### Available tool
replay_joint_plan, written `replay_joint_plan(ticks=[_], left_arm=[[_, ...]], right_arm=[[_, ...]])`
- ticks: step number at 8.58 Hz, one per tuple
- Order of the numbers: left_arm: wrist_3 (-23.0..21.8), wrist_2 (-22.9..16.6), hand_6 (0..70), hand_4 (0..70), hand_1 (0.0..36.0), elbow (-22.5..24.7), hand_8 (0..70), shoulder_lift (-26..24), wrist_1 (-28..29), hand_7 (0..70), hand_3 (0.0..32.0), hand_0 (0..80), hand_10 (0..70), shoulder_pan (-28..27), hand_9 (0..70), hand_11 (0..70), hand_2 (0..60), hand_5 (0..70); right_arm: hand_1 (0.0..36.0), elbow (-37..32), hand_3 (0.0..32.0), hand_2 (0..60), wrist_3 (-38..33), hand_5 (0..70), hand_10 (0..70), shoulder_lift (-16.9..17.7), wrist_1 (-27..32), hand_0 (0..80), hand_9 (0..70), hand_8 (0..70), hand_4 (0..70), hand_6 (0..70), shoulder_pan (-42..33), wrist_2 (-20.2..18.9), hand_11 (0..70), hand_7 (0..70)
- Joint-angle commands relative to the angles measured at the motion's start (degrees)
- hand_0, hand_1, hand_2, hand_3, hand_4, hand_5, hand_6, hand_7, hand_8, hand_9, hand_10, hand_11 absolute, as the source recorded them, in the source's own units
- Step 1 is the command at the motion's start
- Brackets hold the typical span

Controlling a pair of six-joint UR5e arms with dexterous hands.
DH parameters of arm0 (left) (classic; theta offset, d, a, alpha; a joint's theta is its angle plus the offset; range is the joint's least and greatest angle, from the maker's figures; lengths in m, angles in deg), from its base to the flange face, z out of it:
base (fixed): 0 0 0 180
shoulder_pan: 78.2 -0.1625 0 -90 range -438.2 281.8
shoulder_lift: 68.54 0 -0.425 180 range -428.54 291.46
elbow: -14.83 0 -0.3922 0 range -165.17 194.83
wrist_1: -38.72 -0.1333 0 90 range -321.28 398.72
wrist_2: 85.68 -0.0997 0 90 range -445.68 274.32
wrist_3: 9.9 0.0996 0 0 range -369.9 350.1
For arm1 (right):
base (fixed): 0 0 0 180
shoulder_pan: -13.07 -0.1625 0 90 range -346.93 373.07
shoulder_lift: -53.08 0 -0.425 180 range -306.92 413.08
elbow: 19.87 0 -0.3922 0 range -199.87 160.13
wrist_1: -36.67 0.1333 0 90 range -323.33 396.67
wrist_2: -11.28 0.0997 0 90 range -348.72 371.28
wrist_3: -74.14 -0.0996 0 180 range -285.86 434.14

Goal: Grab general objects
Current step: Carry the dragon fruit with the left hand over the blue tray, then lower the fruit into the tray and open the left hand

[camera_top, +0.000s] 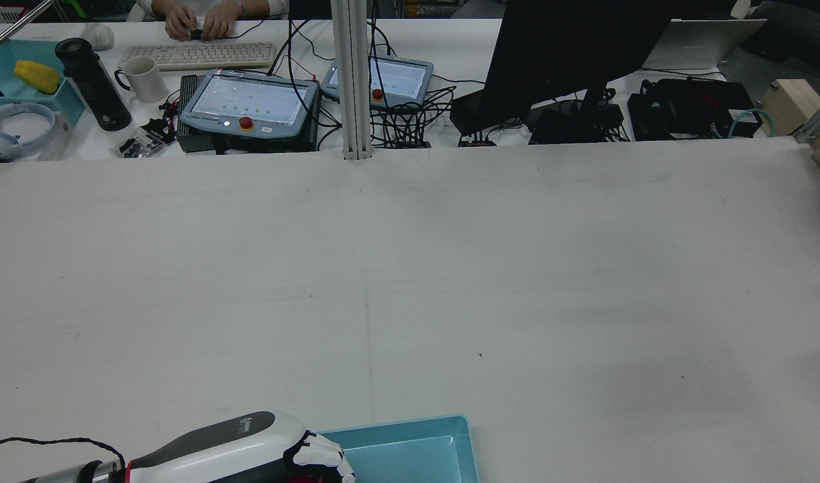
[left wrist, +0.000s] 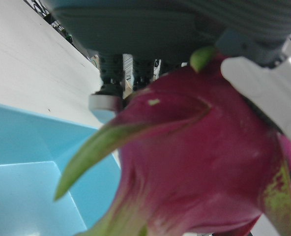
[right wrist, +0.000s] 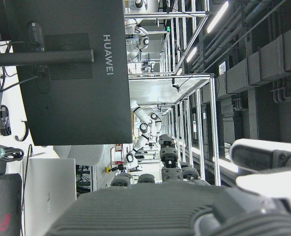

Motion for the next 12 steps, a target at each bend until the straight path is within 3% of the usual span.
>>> replay_joint_plan(ticks=[1,5,6,7,8,9,10,12], left_arm=[[0.92,0.76,50.2,21.0,36.0,-1.22,42.6,-9.37,-8.2,50.2,0.0,56.0,59.5,-1.55,51.2,70.0,60.0,70.0],[0.84,0.68,48.4,20.7,36.0,-7.19,41.9,-21.13,-14.52,49.1,0.0,55.8,59.0,-1.81,50.5,70.0,60.0,70.0],[0.57,0.68,47.5,20.7,35.9,-8.16,41.8,-21.42,-14.54,48.5,0.0,55.0,59.0,-1.73,50.4,70.0,60.0,70.0],[0.48,0.59,39.7,20.0,31.7,-8.09,33.7,-21.51,-14.45,43.4,0.0,54.6,49.5,-1.46,41.3,70.0,60.0,70.0],[0.48,0.24,23.8,16.1,27.8,-8.17,17.2,-21.51,-14.45,30.5,0.0,55.7,32.3,-1.29,20.0,48.4,47.4,43.5],[0.48,0.15,15.4,12.6,24.5,-8.26,8.1,-21.43,-14.45,22.9,0.0,54.8,19.9,-1.29,7.8,31.3,31.2,31.2],[0.48,0.15,11.8,9.8,21.2,-8.17,5.0,-21.25,-14.36,21.2,0.0,53.4,16.8,-1.02,4.0,26.7,20.4,29.2],[0.48,0.15,8.0,4.0,21.2,-8.09,2.4,-21.16,-14.18,20.4,0.0,53.6,15.3,-1.02,2.6,24.7,16.9,24.7]], right_arm=[[0.0,0.0,0.0,0.0,-0.06,0.0,0.0,0.0,0.0,0.0,0.0,0.0,0.0,0.0,0.07,0.0,0.0,0.0],[0.0,0.0,0.0,0.0,-0.06,0.0,0.0,0.0,0.0,0.0,0.0,0.0,0.0,0.0,-0.02,-0.09,0.0,0.0],[0.0,0.0,0.0,0.0,0.03,0.0,0.0,0.0,0.0,0.0,0.0,0.0,0.0,0.0,0.07,0.0,0.0,0.0],[0.0,0.0,0.0,0.0,0.03,0.0,0.0,0.0,0.0,0.0,0.0,0.0,0.0,0.0,0.07,-0.09,0.0,0.0],[0.0,0.0,0.0,0.0,0.03,0.0,0.0,0.0,0.0,0.0,0.0,0.0,0.0,0.0,0.07,0.0,0.0,0.0],[0.0,0.0,0.0,0.0,-0.06,0.0,0.0,0.0,0.0,0.0,0.0,0.0,0.0,0.0,0.07,0.0,0.0,0.0],[0.0,0.0,0.0,0.0,-0.06,0.0,0.0,0.0,0.0,0.0,0.0,0.0,0.0,0.0,0.07,0.0,0.0,0.0],[0.0,0.0,0.0,0.0,-0.06,0.0,0.0,0.0,0.0,0.0,0.0,0.0,0.0,0.0,-0.02,0.0,0.0,0.0]])
